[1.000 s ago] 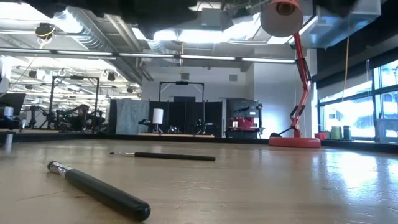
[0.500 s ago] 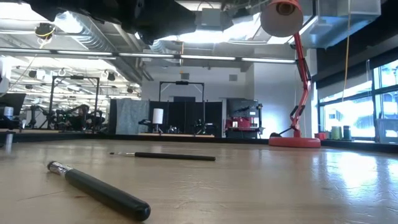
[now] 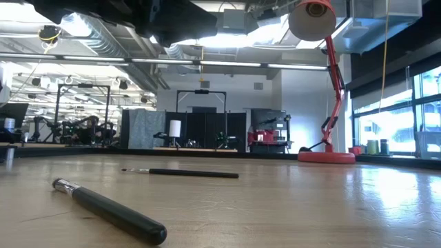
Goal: Put items in baskets/containers
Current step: Put the black highlighter brush into the yellow pen organizer, then put the black eyeshadow brush into the yellow pen organizer
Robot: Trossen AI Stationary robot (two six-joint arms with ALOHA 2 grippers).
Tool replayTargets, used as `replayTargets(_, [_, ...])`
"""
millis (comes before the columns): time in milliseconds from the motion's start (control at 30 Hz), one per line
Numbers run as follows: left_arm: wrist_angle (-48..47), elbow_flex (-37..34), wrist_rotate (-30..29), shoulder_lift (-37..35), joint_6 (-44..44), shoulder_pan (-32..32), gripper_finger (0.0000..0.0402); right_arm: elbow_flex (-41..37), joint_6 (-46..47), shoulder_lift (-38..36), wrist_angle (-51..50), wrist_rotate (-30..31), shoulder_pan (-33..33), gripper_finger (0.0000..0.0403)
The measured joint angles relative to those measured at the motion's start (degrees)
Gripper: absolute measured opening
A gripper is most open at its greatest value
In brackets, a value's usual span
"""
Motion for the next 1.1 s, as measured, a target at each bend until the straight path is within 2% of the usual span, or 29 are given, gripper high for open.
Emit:
replayTargets(233, [0.0,0.0,-1.1,0.0,-0.3,0.0,0.0152,0.0,0.2,4.5,0.5,0.4,0.1,0.01])
replayTargets(433, [-1.7,0.0,-0.6,0.0,0.5,0.0,0.0146,0.0,0.3,4.0,0.6,2.1,-1.2,0.0141])
replayTargets(567, [-8.2,0.0,2.7,0.0,-1.4,0.4,0.014,1.8,-0.9,3.8,0.4,5.6,-5.1,0.0148])
replayTargets(767, [-19.7,0.0,4.6,0.0,-12.6,2.0,0.0131,3.4,-10.2,3.8,0.7,14.2,-16.1,0.0149])
replayTargets(867, [-25.1,0.0,6.1,0.0,-16.6,2.3,0.0128,3.4,-14.2,3.8,0.8,9.0,-24.4,0.0149])
replayTargets(933, [-29.6,0.0,9.2,0.0,-18.3,2.2,0.0127,3.4,-16.2,3.8,1.7,4.4,-29.7,0.0149])
replayTargets(1033, [-35.5,-0.1,13.4,0.0,-19.5,2.1,0.0125,3.3,-19.7,3.9,3.8,0.4,-35.6,0.0149])
replayTargets(1100, [-38.8,-0.1,14.1,0.0,-20.6,1.7,0.0125,3.3,-23.7,4.0,6.2,-1.4,-38.1,0.0149])
